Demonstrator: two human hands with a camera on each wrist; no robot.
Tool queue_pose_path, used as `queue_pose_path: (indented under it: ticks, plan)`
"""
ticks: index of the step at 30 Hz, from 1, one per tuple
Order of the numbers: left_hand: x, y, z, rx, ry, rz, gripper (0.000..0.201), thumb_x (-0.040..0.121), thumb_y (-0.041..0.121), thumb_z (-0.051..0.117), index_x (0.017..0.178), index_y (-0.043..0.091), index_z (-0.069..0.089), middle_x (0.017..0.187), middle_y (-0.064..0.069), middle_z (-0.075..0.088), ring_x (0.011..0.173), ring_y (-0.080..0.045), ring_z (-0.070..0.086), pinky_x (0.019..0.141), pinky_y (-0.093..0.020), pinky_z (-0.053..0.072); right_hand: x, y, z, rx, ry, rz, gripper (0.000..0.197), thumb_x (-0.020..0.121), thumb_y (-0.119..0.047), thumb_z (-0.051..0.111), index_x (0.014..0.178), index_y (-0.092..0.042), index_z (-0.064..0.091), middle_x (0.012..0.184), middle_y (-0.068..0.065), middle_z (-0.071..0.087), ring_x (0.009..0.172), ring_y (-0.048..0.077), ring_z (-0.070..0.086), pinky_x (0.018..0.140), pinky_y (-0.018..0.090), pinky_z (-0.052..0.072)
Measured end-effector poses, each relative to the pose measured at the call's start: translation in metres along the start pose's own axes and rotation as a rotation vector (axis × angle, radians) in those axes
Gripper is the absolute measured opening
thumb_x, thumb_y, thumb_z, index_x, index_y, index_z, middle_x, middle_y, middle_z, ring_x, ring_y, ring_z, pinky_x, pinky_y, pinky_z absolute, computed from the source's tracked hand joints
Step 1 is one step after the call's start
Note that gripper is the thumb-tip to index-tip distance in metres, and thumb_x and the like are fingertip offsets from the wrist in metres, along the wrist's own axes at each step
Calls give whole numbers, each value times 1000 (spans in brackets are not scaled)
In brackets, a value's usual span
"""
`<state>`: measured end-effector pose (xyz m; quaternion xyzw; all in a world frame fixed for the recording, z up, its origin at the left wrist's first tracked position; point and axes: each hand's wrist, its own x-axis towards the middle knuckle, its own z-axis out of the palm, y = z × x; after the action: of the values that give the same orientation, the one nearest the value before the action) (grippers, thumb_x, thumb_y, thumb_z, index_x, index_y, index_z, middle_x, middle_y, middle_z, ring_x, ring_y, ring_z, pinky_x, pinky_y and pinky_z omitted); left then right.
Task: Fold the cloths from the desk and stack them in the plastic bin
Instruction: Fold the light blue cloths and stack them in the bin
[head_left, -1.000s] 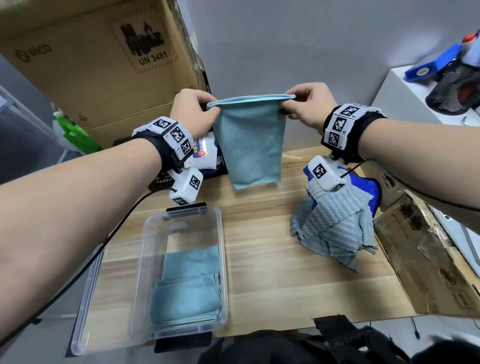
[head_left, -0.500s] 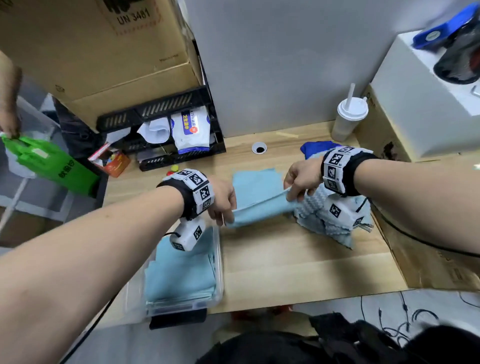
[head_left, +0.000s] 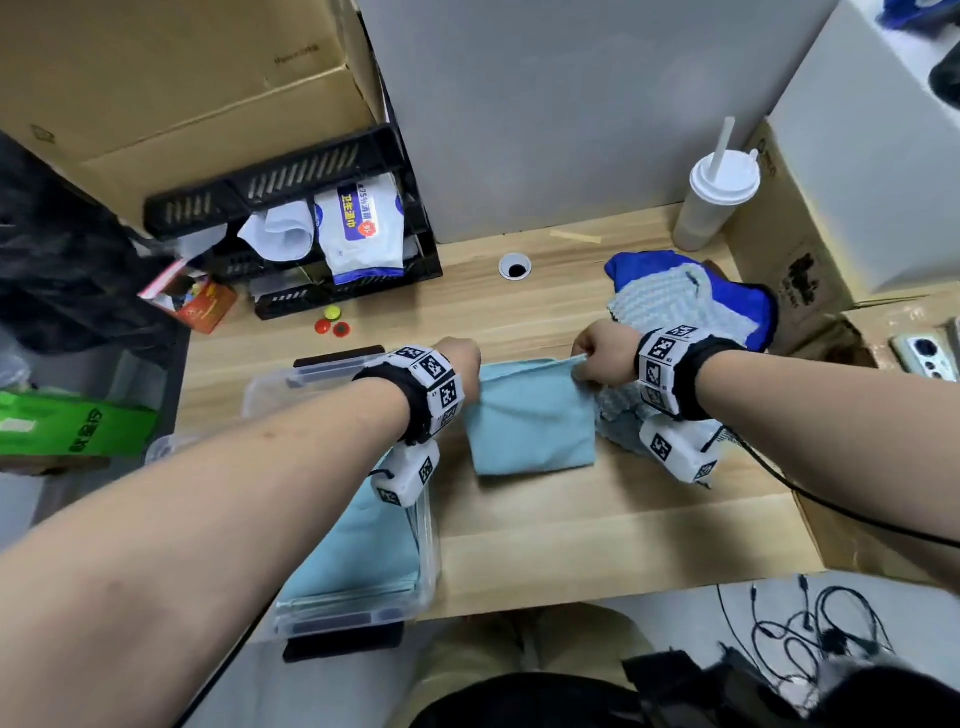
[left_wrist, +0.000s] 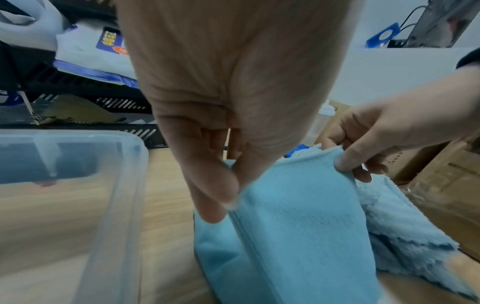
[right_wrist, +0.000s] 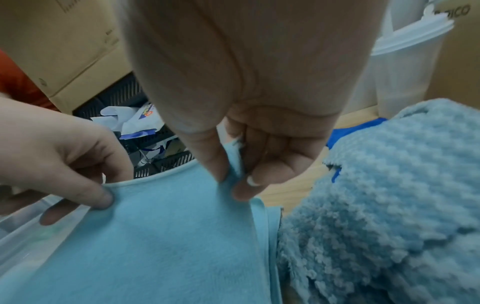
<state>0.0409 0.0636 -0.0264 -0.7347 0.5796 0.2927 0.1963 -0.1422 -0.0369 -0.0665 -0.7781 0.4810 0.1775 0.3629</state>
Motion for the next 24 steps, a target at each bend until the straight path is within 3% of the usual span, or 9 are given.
queue_pose_path:
  ticks: [4,9,11,15,17,18,20,22,24]
  plan:
    - [32,0,5,63,-2,-52,13,87,2,56,75,8,53,67,-5,48,59,-20,49,52,-29,40,32,9,15,-53,64,36,14,73,-21,60,61,-16,55,62,5,60,67,28,58,56,26,44]
    - [76,0,8,57,-34,-97,7,87,4,56,92,5,61,76,-8,55,77,-30,59,64,-29,45,72,19,32,-18,72,84,13,83,-19,57,73,-20,49,68,0,52,70,26,55,50,21,32]
    - [88,0,13,43,-53,-116,7,87,3,56,91,5,61,83,-10,57,81,-31,62,66,-30,46,85,22,38,-9,75,85,17,83,-15,55,69,-20,46,69,1,52,69,26,54,50,21,31]
    - [103,-1,26,32,-97,-146,3,83,2,59,83,4,58,97,-11,67,90,-31,67,75,-32,53,97,21,48,-92,59,78,5,83,-10,53,80,-13,56,84,10,62,71,28,57,58,25,40]
    - [108,-1,34,3,-82,-176,25,84,2,60,108,3,55,112,-17,65,101,-35,65,84,-39,54,97,19,51,-147,85,77,9,83,-7,53,92,-8,57,90,12,62,74,28,56,60,28,43]
    - [109,-1,37,-19,-71,-199,38,86,1,59,122,1,47,116,-19,62,105,-37,63,86,-41,52,97,19,52,-163,109,73,16,83,-7,54,99,-7,53,92,11,59,75,28,55,62,31,44]
    - [108,-2,40,-30,-32,-228,45,87,-1,55,128,0,36,114,-19,62,104,-37,63,82,-42,50,92,17,55,-182,181,56,32,82,-7,59,108,-8,41,95,7,46,75,27,51,61,34,41]
    - [104,-3,36,-4,9,-197,40,83,0,58,121,2,44,100,-12,63,92,-33,64,72,-39,50,86,13,54,-170,265,-5,38,81,-8,62,110,-10,38,97,4,37,73,27,48,59,34,37]
    - [99,-2,31,48,-60,-96,30,81,4,62,110,6,57,91,-7,63,82,-28,63,64,-33,48,79,10,50,-119,232,-136,32,79,-13,63,103,-15,42,94,0,45,75,26,52,60,32,37]
